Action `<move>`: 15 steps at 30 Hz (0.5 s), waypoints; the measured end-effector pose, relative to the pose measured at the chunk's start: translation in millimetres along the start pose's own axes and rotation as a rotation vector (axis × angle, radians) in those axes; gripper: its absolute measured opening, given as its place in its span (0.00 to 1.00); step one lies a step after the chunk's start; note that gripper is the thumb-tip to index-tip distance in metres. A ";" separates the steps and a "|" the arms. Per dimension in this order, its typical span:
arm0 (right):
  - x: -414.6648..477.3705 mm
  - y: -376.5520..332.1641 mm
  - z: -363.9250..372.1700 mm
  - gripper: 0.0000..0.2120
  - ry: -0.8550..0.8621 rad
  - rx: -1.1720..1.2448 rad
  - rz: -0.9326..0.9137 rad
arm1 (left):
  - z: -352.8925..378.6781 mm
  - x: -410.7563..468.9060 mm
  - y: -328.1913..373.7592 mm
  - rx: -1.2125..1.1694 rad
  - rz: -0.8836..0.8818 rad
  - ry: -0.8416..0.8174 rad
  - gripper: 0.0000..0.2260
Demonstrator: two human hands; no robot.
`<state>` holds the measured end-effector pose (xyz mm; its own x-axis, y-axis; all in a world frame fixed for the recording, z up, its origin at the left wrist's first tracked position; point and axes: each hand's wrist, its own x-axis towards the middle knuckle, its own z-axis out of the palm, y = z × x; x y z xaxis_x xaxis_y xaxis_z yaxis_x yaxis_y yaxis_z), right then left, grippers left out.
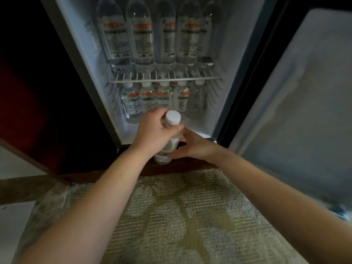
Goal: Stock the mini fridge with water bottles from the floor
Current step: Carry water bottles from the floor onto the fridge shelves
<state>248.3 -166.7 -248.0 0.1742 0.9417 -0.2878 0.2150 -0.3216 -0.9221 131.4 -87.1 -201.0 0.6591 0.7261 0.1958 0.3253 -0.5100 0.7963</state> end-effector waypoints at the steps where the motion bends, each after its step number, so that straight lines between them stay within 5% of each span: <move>1: -14.0 -3.2 2.0 0.33 0.060 -0.005 -0.005 | 2.1 -3.7 9.5 0.030 0.027 -0.029 0.17; 8: -104.5 -11.1 -7.9 0.24 0.488 -0.075 -0.002 | 23.5 -28.9 84.8 0.051 0.099 -0.227 0.18; 12: -146.1 -0.2 -24.5 0.26 0.672 -0.103 0.073 | 36.5 -36.1 114.3 -0.102 -0.036 -0.513 0.26; 15: -176.6 15.2 -36.1 0.24 0.839 0.048 0.068 | 47.1 -40.1 126.9 -0.227 -0.174 -0.562 0.33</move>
<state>255.6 -341.4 -201.8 0.8458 0.5285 -0.0727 0.1404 -0.3520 -0.9254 178.2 -202.6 -134.8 0.8849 0.4053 -0.2293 0.3489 -0.2508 0.9030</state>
